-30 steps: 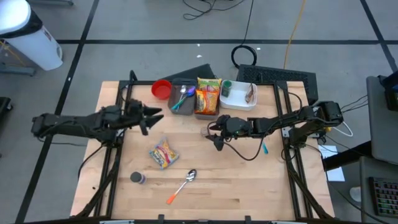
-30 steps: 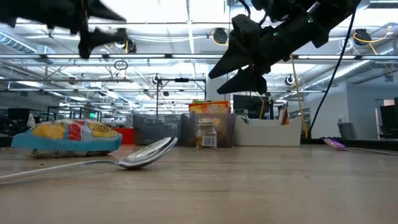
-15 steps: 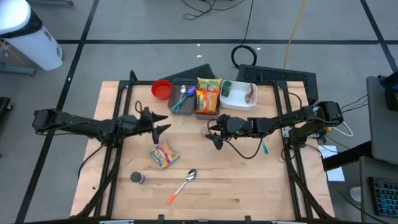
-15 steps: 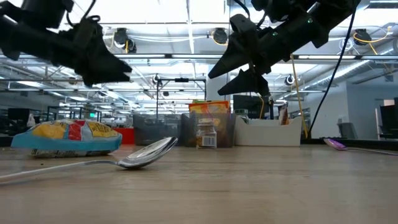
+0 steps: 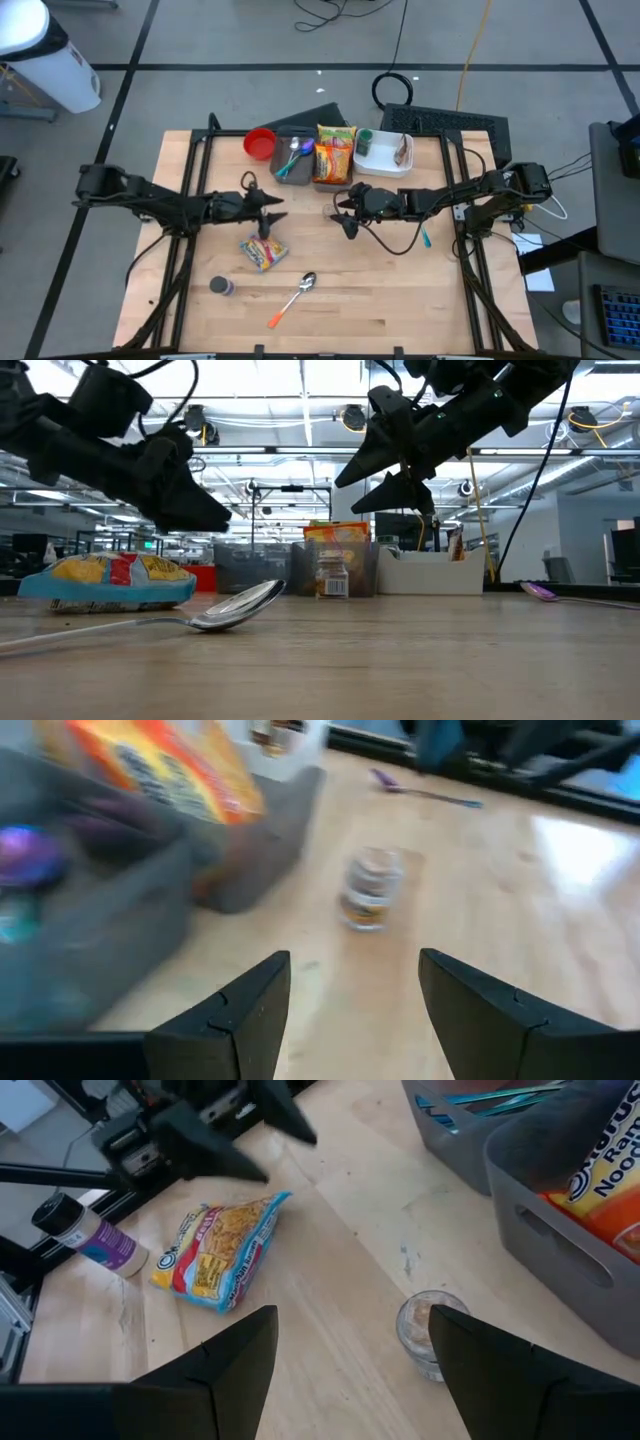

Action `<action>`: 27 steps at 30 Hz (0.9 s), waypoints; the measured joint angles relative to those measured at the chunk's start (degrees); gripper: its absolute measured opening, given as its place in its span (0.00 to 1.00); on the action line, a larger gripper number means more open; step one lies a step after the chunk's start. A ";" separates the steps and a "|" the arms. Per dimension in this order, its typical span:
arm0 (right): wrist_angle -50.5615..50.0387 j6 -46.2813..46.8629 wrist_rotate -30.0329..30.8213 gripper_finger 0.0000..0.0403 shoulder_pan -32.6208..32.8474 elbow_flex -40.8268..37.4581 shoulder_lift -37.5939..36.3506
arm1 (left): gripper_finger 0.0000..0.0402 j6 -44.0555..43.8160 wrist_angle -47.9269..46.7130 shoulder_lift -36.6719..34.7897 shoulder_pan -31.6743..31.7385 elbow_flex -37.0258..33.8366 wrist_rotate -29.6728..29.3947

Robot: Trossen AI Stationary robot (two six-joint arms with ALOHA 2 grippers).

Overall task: Pick & Place Food Item
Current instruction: Put the brown seasoning bottle into the white bin

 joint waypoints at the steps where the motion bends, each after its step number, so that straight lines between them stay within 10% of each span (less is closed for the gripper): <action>1: 0.00 0.00 0.00 0.63 0.00 0.00 0.00 | 0.57 -0.19 0.83 1.58 0.00 0.56 1.51; 27: -1.82 -1.56 -0.21 0.63 0.02 0.00 0.00 | 0.90 3.39 -2.71 32.13 0.04 23.46 5.13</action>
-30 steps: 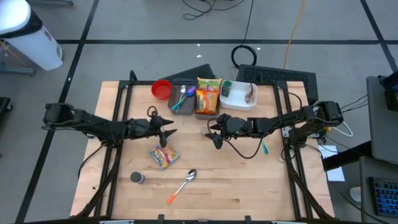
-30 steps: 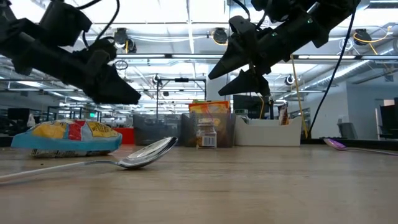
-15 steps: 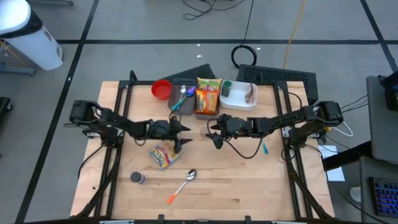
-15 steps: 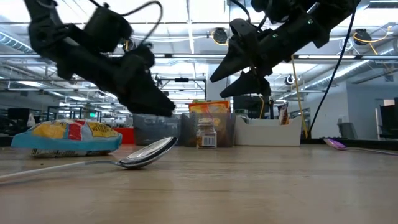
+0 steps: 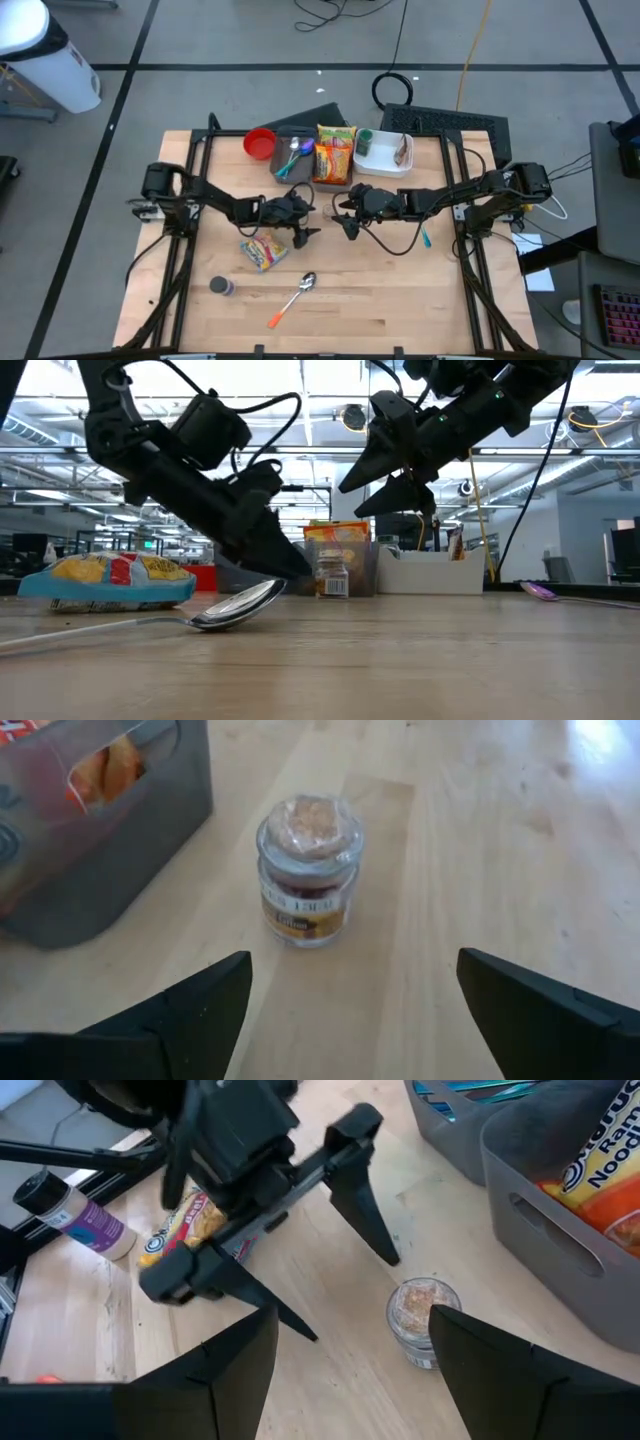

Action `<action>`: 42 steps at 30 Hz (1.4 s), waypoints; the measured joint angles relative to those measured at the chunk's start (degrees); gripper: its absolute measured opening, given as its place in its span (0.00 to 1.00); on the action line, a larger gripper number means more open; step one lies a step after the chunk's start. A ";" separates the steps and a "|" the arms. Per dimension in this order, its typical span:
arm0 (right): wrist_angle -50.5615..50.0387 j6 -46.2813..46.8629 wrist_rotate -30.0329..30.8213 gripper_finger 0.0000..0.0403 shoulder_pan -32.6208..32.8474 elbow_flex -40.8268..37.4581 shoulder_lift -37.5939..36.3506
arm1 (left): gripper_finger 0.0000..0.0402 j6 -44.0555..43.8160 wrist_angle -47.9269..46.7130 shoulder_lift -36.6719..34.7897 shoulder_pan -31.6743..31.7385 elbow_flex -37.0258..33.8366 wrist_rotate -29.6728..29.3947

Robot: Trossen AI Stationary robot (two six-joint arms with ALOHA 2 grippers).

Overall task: Pick & Place Food Item
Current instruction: Put the brown seasoning bottle into the white bin

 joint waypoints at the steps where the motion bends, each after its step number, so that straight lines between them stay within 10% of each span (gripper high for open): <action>1: 0.04 -0.01 0.00 0.63 0.00 0.00 0.00 | 0.90 -0.02 0.84 0.76 0.00 0.39 -0.48; 42: 0.05 -1.05 -0.18 0.63 -1.68 0.00 0.00 | 0.88 -4.55 7.88 14.83 0.77 9.53 -6.99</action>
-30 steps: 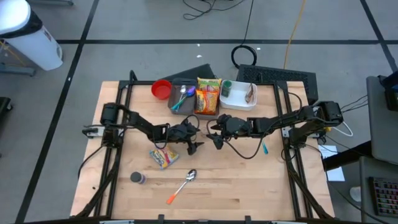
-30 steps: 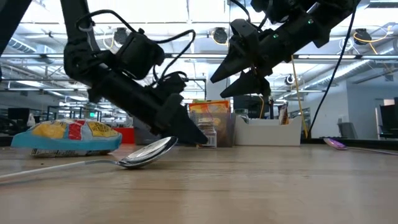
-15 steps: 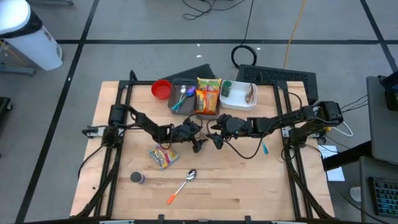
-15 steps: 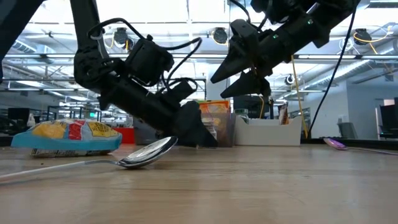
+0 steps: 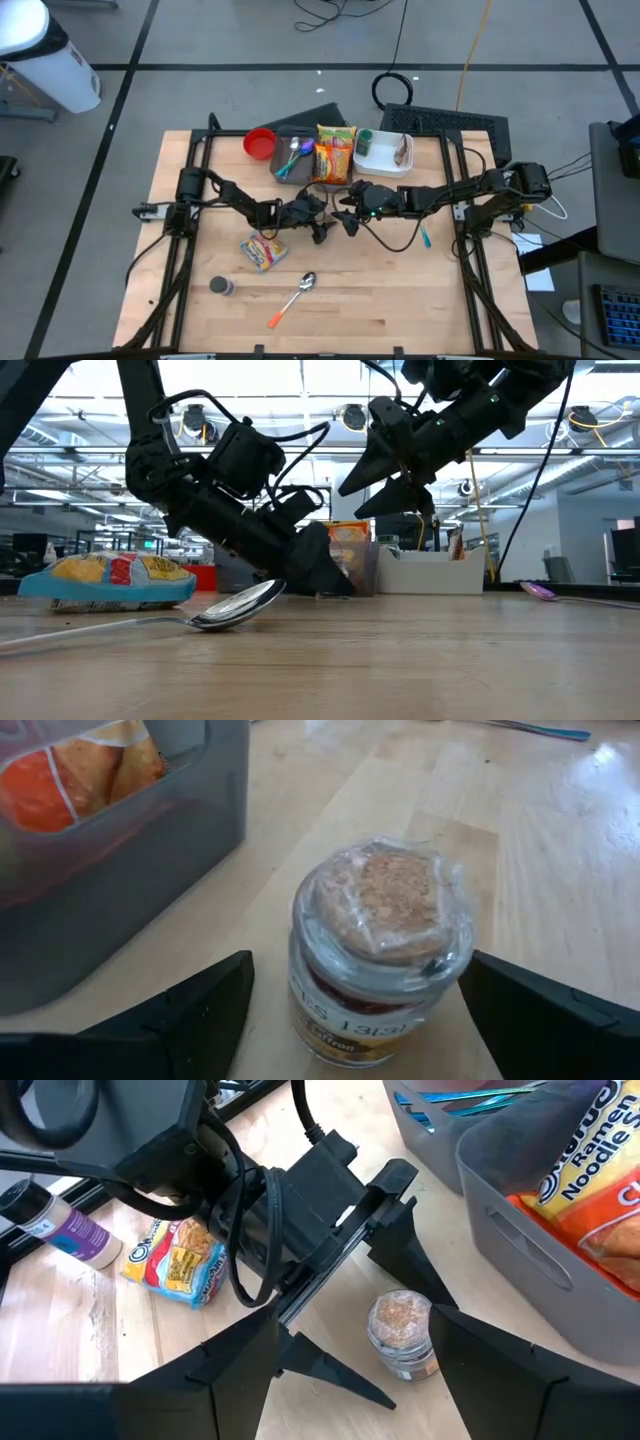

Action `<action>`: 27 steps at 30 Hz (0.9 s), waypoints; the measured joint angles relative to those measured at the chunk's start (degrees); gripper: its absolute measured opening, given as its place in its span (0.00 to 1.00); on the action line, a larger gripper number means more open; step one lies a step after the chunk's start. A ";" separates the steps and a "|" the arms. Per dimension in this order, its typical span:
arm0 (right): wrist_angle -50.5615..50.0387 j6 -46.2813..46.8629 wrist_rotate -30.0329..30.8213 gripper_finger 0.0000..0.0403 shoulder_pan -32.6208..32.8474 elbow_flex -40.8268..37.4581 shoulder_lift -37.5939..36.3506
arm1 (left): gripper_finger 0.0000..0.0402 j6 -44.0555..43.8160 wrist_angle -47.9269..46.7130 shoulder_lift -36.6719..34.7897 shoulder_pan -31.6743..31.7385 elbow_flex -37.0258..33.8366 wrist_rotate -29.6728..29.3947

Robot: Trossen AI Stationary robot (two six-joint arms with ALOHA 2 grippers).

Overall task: Pick & Place Food Item
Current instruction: Put the brown seasoning bottle into the white bin

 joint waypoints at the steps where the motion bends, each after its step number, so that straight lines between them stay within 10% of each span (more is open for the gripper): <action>1: 0.00 -0.02 -0.02 0.63 0.00 0.00 0.00 | 0.87 0.00 -0.18 0.00 0.00 0.00 -0.12; 15: 0.02 -0.24 -0.04 0.63 0.00 0.00 0.00 | 0.51 -0.07 -0.57 -0.02 0.03 -0.02 0.07; 27: 0.02 -0.76 -0.06 0.63 0.00 0.00 0.00 | 0.50 -0.19 -0.58 -0.30 1.69 -0.02 3.23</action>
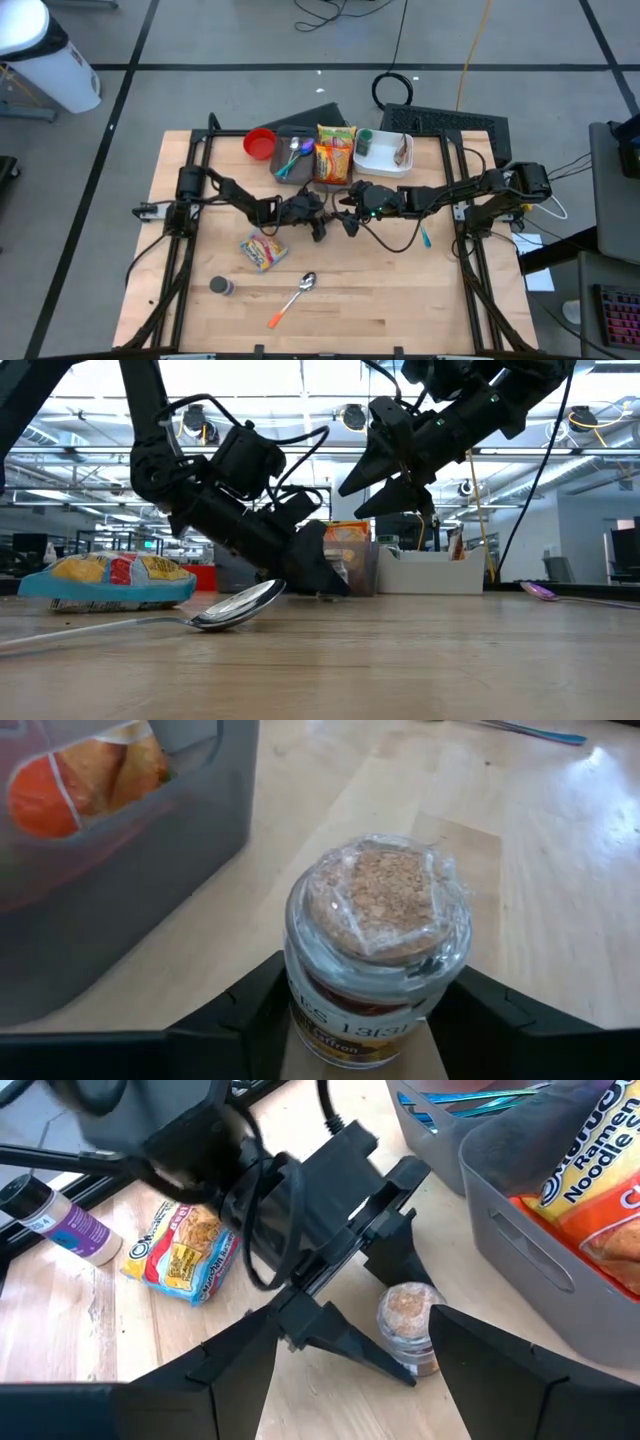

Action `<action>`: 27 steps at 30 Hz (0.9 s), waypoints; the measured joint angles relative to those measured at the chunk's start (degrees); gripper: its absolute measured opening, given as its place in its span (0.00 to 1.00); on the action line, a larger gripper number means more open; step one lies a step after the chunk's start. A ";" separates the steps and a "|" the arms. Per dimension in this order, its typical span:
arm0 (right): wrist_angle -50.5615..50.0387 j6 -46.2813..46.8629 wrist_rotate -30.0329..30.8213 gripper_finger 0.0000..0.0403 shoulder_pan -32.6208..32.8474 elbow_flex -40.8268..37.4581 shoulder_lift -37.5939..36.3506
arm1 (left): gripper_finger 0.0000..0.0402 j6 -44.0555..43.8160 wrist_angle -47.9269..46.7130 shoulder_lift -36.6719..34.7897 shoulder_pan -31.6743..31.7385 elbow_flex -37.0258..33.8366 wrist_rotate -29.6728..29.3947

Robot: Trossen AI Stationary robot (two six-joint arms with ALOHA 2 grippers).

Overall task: Pick & Place Food Item
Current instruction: Put the brown seasoning bottle into the white bin

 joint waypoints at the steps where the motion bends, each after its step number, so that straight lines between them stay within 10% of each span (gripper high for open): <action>1: -0.01 -0.12 0.00 0.63 0.00 0.00 0.00 | 0.50 -0.01 -0.35 -0.37 0.36 -0.01 1.23; 15: -6.50 2.02 -1.37 0.63 -2.15 0.01 -8.43 | 0.50 9.82 -20.66 -15.26 2.24 -0.13 9.64; 27: -4.99 -11.87 -12.53 0.63 -3.93 3.64 -13.53 | 0.50 -4.29 -24.95 -32.32 6.62 -0.09 37.59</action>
